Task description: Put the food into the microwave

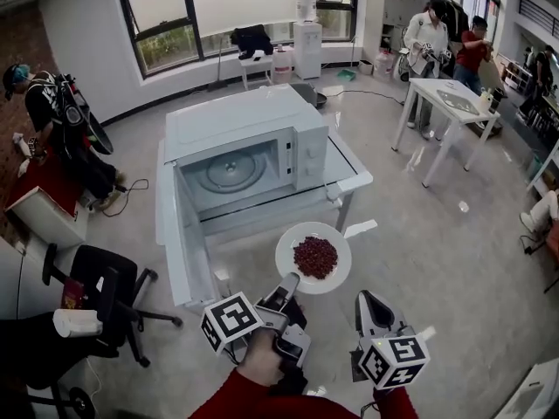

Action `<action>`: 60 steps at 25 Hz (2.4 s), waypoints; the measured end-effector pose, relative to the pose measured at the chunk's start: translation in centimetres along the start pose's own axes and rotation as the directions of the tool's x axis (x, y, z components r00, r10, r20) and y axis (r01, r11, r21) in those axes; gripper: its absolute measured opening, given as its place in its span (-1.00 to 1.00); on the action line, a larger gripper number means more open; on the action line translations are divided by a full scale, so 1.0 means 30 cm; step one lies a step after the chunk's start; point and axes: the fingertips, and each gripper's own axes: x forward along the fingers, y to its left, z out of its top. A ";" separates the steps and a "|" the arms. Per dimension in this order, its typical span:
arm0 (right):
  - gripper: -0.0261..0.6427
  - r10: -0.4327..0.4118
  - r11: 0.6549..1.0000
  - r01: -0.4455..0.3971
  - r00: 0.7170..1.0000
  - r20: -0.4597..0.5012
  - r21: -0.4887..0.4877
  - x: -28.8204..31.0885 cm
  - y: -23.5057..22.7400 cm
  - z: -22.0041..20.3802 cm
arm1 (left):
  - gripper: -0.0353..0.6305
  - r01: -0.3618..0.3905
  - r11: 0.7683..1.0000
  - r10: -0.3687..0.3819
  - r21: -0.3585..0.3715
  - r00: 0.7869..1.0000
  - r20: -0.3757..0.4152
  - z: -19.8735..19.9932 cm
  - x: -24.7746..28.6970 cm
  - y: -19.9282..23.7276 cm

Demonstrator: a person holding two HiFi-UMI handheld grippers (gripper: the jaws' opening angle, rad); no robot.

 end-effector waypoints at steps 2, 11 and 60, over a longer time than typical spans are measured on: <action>-0.88 0.014 1.000 -0.014 1.000 -0.005 -0.001 0.039 -0.001 0.016 | -0.83 0.006 1.000 -0.006 0.005 1.000 0.013 0.027 0.021 -0.017; -0.88 0.102 0.994 -0.103 0.994 -0.029 -0.043 0.167 0.016 0.067 | -0.83 -0.003 1.000 0.002 0.017 0.996 0.090 0.121 0.057 -0.035; -0.88 0.577 0.681 -0.627 0.777 -0.251 -0.377 1.011 0.225 0.058 | -0.83 0.041 0.994 0.032 -0.100 0.771 0.636 0.731 0.264 0.269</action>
